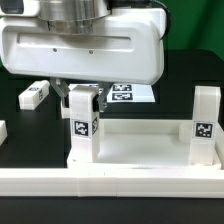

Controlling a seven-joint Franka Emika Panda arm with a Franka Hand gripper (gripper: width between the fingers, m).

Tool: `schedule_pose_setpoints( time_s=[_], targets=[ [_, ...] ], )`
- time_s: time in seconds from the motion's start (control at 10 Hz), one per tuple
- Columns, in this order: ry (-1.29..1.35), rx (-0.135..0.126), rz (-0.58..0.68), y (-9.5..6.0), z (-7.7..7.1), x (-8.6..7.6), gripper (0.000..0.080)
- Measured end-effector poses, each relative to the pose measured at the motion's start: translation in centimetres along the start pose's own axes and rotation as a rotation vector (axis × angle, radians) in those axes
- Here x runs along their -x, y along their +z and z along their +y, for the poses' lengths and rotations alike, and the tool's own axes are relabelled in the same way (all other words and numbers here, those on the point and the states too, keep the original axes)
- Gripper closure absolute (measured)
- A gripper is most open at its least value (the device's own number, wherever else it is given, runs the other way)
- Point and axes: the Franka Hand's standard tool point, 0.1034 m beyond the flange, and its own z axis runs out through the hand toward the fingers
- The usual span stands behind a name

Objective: Assemble desk

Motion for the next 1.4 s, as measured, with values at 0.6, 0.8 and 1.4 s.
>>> schedule_pose_setpoints(
  time_s=[0.6, 0.8, 1.4],
  targets=[
    [0.548, -0.018, 0.002, -0.06, -0.22, -0.16, 0.0511],
    [0.487, -0.013, 0.000, -0.03, -0.17, -0.09, 0.0439],
    [-0.082, 0.018, 0.000, 0.07, -0.27, 0.14, 0.0150]
  ],
)
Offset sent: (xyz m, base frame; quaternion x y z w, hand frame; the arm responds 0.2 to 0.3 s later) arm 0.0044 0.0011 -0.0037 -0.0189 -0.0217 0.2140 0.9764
